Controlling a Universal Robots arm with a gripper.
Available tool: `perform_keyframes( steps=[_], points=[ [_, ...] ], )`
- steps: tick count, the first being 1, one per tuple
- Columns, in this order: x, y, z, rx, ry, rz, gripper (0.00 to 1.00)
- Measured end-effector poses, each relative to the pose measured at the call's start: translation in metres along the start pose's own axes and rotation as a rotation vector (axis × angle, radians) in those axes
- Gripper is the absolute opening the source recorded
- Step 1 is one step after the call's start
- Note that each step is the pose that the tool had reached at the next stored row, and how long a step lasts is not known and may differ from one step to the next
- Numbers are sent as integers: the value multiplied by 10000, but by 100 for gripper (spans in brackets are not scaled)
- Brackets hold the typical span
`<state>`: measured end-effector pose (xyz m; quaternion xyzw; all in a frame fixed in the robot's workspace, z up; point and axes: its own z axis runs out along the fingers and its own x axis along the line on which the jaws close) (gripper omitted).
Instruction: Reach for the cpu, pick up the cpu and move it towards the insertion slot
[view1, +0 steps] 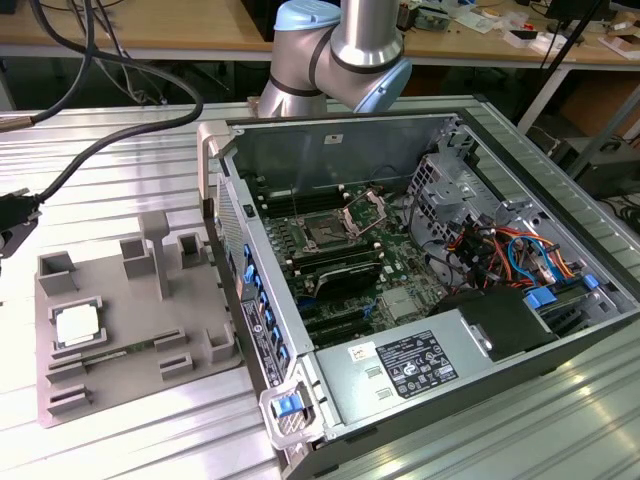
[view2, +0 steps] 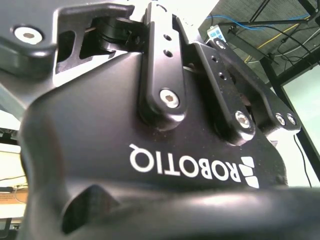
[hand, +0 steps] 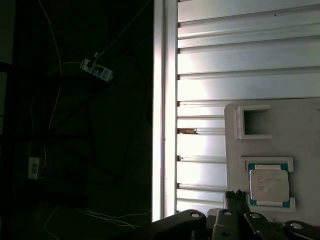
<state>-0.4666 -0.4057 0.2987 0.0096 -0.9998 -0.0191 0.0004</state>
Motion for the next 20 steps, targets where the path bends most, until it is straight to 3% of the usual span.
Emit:
perform_keyframes(
  steps=[20],
  points=[
    [0,-2,53,0,0,0,11]
  ],
)
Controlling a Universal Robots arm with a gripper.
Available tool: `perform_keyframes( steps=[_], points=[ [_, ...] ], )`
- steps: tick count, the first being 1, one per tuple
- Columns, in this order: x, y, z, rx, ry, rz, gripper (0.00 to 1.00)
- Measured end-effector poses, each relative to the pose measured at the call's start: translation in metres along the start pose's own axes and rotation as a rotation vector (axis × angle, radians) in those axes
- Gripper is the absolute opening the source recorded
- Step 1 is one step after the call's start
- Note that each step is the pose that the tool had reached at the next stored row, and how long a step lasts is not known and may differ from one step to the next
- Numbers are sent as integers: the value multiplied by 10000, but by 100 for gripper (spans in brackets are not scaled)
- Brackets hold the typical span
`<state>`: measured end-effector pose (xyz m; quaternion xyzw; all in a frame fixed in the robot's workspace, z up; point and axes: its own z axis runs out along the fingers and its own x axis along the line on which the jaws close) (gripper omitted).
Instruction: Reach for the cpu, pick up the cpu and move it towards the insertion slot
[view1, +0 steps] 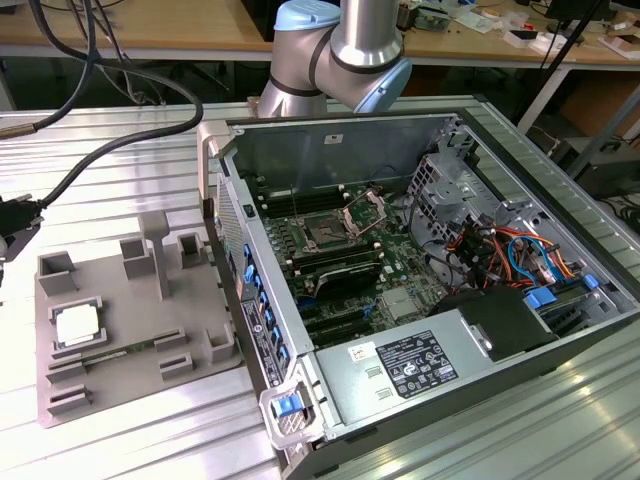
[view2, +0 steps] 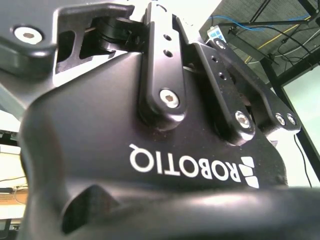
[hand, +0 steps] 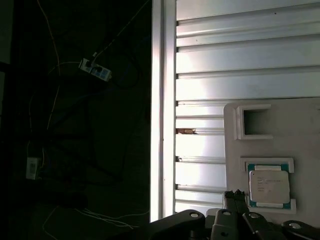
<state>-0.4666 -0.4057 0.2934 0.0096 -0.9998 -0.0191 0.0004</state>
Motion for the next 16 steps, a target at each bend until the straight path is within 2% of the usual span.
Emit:
perform_keyframes(
  steps=[16],
  points=[
    [0,-2,49,0,1,0,11]
  ],
)
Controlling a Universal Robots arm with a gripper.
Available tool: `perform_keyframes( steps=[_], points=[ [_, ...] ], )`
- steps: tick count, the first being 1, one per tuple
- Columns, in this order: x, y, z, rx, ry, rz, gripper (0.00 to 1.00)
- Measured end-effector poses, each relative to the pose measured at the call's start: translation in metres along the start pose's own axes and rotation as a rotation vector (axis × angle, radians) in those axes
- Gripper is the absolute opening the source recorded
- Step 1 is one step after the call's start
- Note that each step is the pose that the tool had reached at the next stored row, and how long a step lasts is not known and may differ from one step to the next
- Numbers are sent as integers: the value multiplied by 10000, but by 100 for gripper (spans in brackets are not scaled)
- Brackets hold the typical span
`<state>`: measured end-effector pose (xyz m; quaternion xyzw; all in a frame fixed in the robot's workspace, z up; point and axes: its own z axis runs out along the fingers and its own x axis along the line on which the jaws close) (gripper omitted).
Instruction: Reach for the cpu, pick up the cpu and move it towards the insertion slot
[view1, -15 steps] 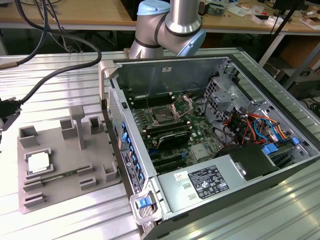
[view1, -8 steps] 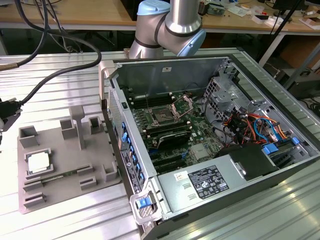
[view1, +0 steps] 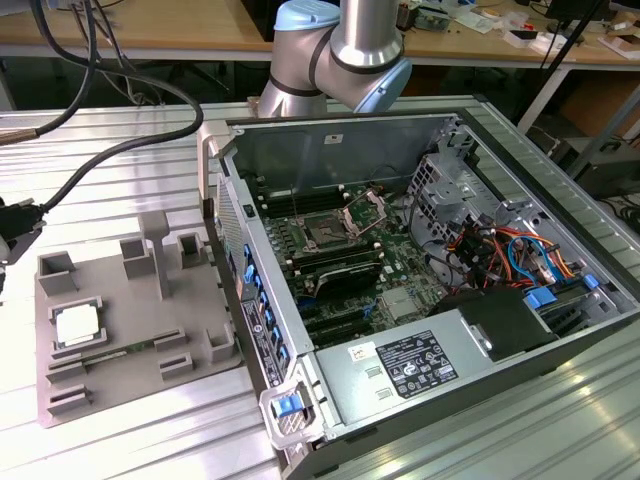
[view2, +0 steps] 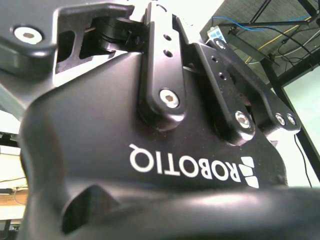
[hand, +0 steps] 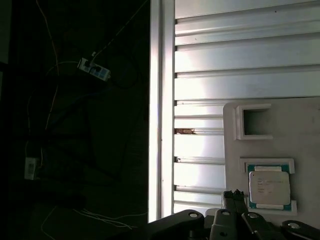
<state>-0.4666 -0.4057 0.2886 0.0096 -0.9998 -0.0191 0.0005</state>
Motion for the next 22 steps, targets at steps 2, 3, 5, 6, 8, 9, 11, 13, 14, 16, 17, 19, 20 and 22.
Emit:
perform_keyframes(
  steps=[2,3,5,6,8,9,11,13,14,16,17,19,20,22],
  points=[
    [0,0,6,1,-2,0,11],
    [0,0,8,20,-2,1,11],
    [1,1,9,150,1,2,11],
    [0,0,10,215,1,0,11],
    [0,-1,11,238,2,-1,11],
    [0,-1,11,240,3,-1,11],
    [-1,0,14,240,3,1,11],
    [-3,0,15,241,3,1,11],
    [-5,0,17,242,3,1,11],
    [-9,-1,18,244,3,0,11],
    [-10,-1,19,244,3,0,11],
    [-15,-1,20,244,3,1,11],
    [-18,-1,21,245,3,0,11],
    [-25,-1,23,246,3,1,11]
  ],
)
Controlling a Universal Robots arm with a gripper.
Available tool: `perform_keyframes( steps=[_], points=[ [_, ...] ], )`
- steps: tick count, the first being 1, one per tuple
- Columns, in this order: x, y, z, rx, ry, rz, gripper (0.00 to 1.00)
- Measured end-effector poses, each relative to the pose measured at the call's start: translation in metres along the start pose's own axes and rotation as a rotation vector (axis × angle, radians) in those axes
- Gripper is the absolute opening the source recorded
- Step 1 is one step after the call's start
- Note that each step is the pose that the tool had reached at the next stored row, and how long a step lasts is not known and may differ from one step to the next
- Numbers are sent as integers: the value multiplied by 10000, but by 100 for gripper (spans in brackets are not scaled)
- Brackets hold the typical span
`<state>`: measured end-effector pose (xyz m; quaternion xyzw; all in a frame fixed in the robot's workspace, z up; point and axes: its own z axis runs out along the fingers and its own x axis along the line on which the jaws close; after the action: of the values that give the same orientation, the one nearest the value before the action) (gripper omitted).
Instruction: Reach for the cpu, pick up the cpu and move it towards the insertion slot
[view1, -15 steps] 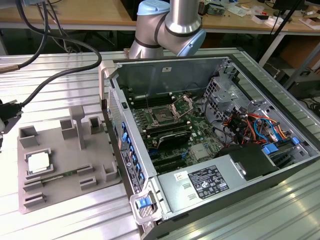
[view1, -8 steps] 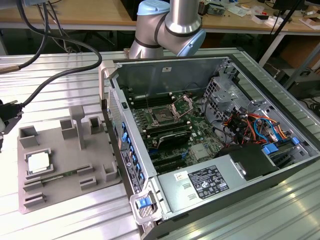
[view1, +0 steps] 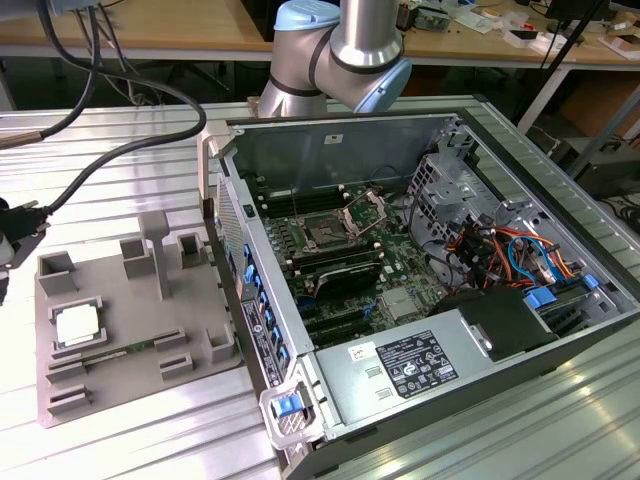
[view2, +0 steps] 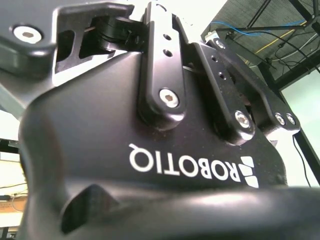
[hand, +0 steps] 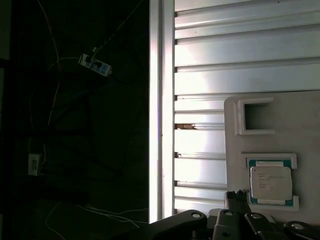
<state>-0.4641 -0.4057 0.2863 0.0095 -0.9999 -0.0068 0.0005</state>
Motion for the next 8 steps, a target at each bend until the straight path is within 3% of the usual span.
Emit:
perform_keyframes(
  steps=[5,8],
  points=[
    [-22,-1,6,2,0,-1,11],
    [-81,-2,23,6,0,-1,11]
  ],
)
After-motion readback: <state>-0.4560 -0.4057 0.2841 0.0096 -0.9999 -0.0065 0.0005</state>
